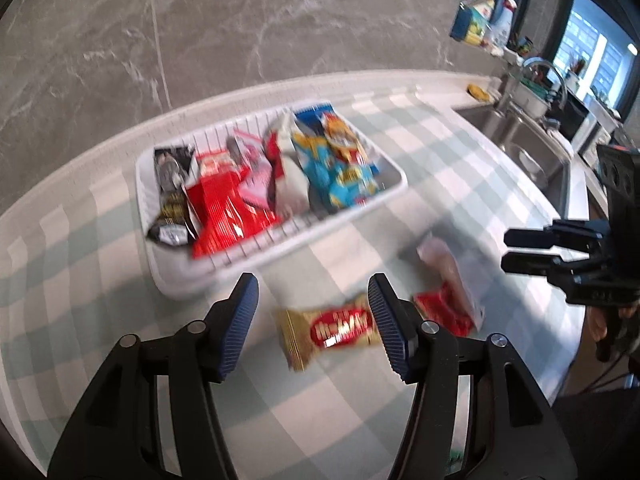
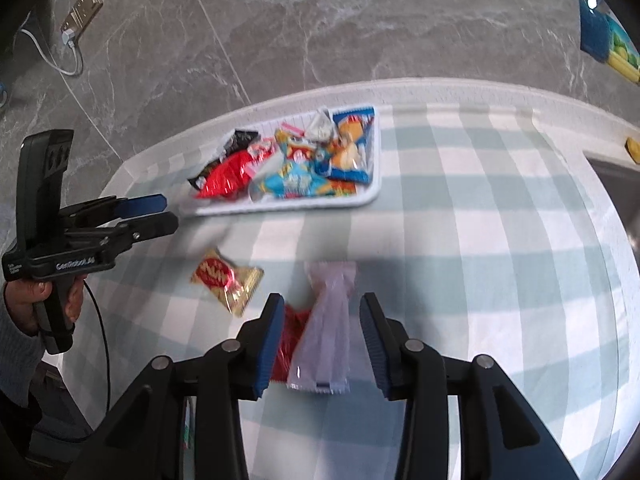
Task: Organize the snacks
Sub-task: 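Move both tools back over the remaining snacks on the table, then grasp the gold Home Pie packet with the left tool while the right tool grasps the clear bread bag, then carry the Home Pie packet and clear bag into the white tray and release both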
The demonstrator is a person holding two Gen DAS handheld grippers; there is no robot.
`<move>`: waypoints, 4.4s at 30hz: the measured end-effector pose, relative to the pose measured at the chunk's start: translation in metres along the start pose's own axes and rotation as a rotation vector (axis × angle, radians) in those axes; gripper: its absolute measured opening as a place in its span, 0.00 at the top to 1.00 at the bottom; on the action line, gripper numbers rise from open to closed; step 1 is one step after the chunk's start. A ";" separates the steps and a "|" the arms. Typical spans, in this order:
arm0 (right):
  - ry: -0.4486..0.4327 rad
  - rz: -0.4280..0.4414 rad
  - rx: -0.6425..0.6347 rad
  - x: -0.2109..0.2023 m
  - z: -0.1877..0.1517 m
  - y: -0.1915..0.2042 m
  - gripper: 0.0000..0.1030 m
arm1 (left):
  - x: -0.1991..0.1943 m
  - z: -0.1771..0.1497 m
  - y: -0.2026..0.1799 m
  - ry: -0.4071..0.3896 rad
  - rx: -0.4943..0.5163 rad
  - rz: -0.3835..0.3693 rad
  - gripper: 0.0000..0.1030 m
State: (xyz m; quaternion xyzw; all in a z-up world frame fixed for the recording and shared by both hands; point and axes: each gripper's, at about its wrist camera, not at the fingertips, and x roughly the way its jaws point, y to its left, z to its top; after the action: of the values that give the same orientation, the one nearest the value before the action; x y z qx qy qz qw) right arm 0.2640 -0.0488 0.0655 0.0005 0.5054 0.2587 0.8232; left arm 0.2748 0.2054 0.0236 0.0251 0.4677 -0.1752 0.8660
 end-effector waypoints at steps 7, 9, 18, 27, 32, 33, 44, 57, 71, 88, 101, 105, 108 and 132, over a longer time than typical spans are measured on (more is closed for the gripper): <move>0.035 0.000 0.019 0.010 -0.014 -0.002 0.59 | 0.013 -0.020 -0.013 0.051 0.121 -0.010 0.46; 0.042 -0.002 0.016 0.014 -0.015 0.000 0.59 | 0.017 -0.020 -0.016 0.062 0.162 -0.018 0.46; 0.089 -0.011 0.005 0.039 -0.013 0.004 0.59 | 0.044 -0.026 -0.036 0.137 0.392 -0.037 0.46; 0.117 -0.015 0.004 0.051 -0.010 0.005 0.59 | 0.071 -0.026 -0.048 0.196 0.657 -0.004 0.46; 0.134 -0.018 0.002 0.056 -0.010 0.005 0.59 | 0.088 -0.030 -0.063 0.249 0.859 0.028 0.46; 0.135 -0.018 0.003 0.056 -0.010 0.004 0.59 | 0.090 -0.032 -0.065 0.256 0.889 0.032 0.46; 0.160 -0.019 0.014 0.061 -0.008 -0.002 0.59 | 0.112 -0.021 -0.071 0.318 1.025 -0.025 0.43; 0.172 0.011 0.026 0.064 -0.007 -0.004 0.69 | 0.120 -0.007 -0.063 0.356 0.981 -0.102 0.58; 0.153 0.072 0.065 0.047 -0.013 -0.018 0.76 | 0.111 -0.014 -0.049 0.357 0.785 -0.160 0.71; 0.120 0.096 0.102 0.024 -0.020 -0.025 0.76 | 0.074 -0.039 -0.045 0.331 0.588 -0.222 0.71; 0.089 0.126 0.086 0.019 0.006 -0.016 0.76 | 0.051 -0.008 -0.031 0.235 0.446 -0.263 0.71; 0.076 0.129 0.072 0.019 0.019 -0.012 0.76 | 0.041 0.005 -0.022 0.198 0.398 -0.261 0.71; 0.068 0.134 0.062 0.020 0.029 -0.010 0.76 | 0.035 0.018 -0.011 0.172 0.357 -0.263 0.71; 0.025 0.126 -0.009 0.055 0.143 -0.006 0.76 | 0.050 0.114 0.080 0.046 -0.005 -0.187 0.71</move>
State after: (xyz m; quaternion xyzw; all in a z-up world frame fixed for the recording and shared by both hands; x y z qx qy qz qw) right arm 0.4054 0.0063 0.0880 0.0252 0.5133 0.3123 0.7990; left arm 0.4173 0.2423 0.0365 -0.0168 0.4882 -0.2538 0.8349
